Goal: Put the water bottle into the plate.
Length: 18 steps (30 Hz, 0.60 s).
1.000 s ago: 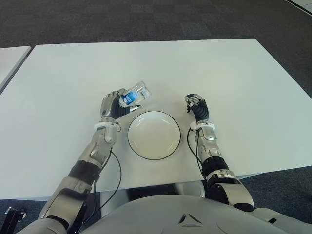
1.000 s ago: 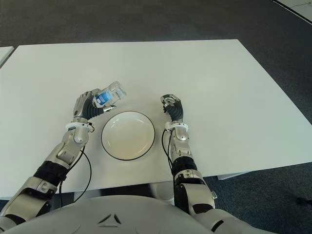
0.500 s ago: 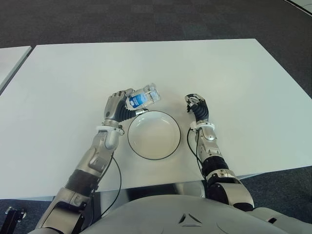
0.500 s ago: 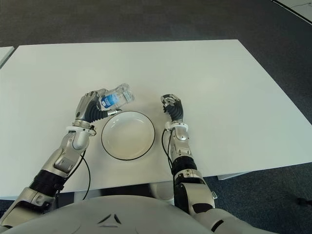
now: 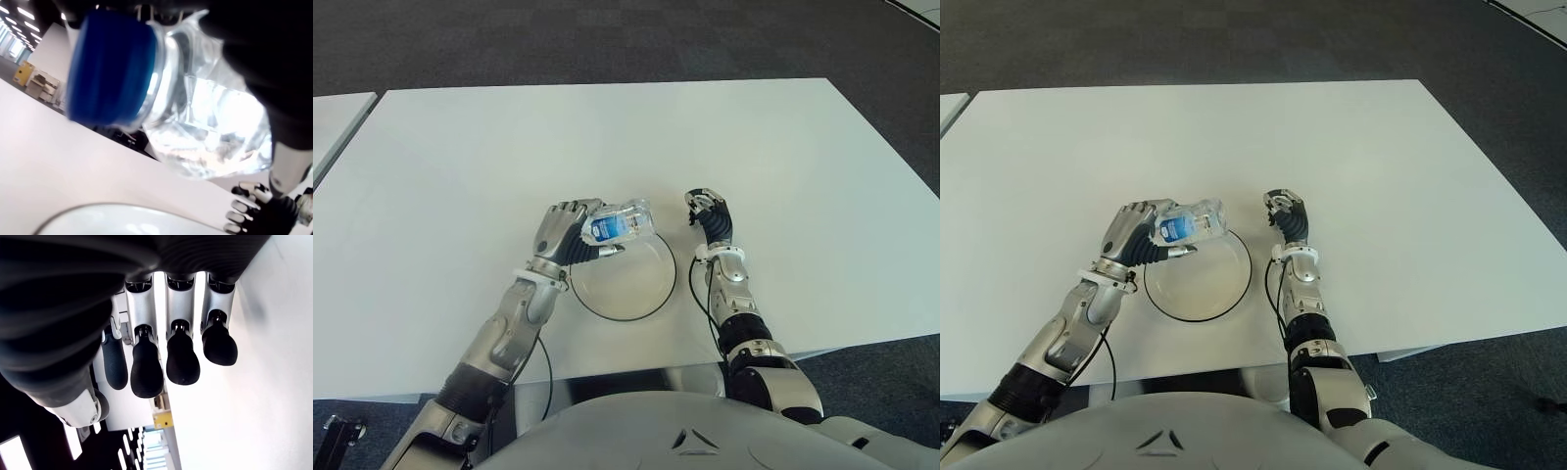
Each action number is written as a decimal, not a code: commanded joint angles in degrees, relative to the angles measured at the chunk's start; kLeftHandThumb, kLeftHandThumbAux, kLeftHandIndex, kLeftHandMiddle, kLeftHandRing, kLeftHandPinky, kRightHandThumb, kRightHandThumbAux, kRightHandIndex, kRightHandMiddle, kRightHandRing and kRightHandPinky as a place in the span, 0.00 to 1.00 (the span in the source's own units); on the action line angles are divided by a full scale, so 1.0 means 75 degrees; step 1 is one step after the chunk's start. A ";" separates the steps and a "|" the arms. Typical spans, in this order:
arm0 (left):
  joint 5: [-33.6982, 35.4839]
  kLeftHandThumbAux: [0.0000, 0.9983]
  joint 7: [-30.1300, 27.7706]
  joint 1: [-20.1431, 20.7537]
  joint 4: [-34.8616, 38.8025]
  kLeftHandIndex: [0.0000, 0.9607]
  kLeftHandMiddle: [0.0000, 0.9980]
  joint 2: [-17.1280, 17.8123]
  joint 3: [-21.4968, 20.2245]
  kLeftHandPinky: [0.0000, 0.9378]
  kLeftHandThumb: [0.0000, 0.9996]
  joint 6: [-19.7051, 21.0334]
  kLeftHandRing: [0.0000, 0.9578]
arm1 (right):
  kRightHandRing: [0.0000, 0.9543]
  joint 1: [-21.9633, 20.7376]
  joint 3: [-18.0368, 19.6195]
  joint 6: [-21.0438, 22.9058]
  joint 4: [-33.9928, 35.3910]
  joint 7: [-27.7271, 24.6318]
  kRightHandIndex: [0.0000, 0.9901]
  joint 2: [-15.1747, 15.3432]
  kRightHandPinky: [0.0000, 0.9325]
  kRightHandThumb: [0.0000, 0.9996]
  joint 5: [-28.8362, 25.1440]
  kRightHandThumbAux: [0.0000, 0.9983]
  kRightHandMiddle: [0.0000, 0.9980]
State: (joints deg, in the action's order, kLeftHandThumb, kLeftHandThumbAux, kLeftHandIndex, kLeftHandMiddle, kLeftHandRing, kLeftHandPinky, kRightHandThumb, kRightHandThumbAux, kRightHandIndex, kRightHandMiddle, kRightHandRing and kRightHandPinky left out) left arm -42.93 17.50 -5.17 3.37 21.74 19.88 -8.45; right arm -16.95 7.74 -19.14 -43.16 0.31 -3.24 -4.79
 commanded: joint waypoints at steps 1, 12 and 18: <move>-0.0266 0.67 -0.0202 -0.0174 -0.0067 0.42 0.54 0.0060 0.0353 0.90 0.85 -0.0307 0.89 | 0.78 0.0473 0.0014 0.0736 -0.0445 0.0097 0.44 -0.0076 0.81 0.70 -0.0035 0.73 0.76; -0.0978 0.67 -0.0029 0.0063 -0.1174 0.42 0.54 0.0179 0.0920 0.91 0.85 -0.0657 0.89 | 0.78 0.0509 0.0016 0.0773 -0.0387 0.0078 0.44 -0.0086 0.80 0.70 -0.0054 0.73 0.76; -0.1252 0.67 0.0163 0.0342 -0.1883 0.42 0.54 0.0214 0.1069 0.91 0.85 -0.0804 0.89 | 0.78 0.0518 0.0016 0.0778 -0.0380 0.0056 0.44 -0.0080 0.80 0.71 -0.0058 0.73 0.76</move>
State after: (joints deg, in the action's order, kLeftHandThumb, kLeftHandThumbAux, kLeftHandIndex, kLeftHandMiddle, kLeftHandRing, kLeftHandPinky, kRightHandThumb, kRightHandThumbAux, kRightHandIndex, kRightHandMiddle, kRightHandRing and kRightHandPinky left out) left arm -50.80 18.33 -3.54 -8.07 22.87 27.30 -14.53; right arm -16.81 7.74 -18.44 -42.84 0.32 -3.27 -4.81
